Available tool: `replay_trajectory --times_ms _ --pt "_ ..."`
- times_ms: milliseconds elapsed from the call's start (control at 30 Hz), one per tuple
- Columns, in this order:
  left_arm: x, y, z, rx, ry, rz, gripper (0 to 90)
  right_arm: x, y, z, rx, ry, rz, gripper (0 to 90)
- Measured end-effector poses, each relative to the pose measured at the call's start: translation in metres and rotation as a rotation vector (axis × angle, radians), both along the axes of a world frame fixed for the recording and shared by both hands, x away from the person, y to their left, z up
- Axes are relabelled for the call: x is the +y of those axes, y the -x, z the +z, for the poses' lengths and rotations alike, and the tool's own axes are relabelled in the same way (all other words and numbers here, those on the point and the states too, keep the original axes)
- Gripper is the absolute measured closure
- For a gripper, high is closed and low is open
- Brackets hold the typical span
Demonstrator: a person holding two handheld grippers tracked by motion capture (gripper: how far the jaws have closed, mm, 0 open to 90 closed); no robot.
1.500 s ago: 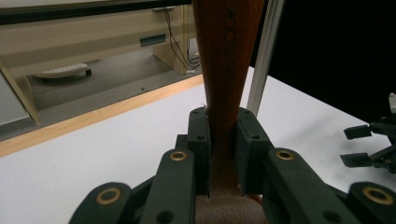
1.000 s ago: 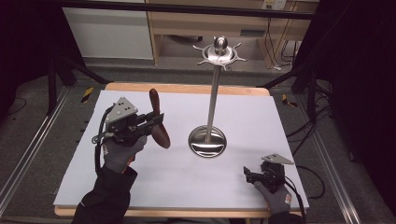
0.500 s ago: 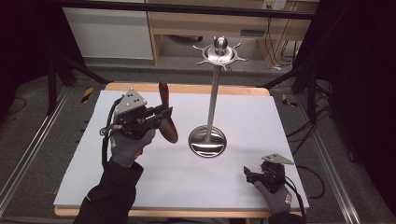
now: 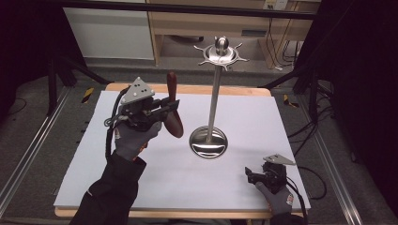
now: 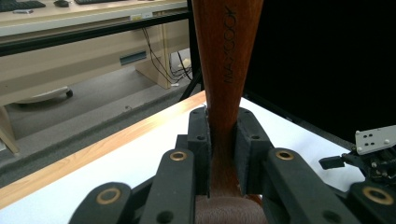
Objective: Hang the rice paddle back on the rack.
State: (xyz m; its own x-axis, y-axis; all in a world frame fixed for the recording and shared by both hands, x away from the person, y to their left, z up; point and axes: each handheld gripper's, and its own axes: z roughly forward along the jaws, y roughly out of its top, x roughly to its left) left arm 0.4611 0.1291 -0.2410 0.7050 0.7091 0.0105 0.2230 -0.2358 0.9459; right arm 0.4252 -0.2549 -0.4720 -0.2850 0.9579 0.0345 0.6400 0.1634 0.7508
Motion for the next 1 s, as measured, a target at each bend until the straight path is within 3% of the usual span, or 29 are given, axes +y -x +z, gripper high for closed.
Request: replay_trajectory --times_ms 300,1000 --pt "-0.015 -0.004 0.013 -0.025 -0.023 -0.021 77.5 -0.001 0.000 0.001 -0.006 -0.002 0.001 11.6" --pt "-0.028 -0.018 0.020 0.002 -0.033 -0.022 77.5 -0.001 0.000 0.001 -0.006 -0.011 -0.001 11.7"
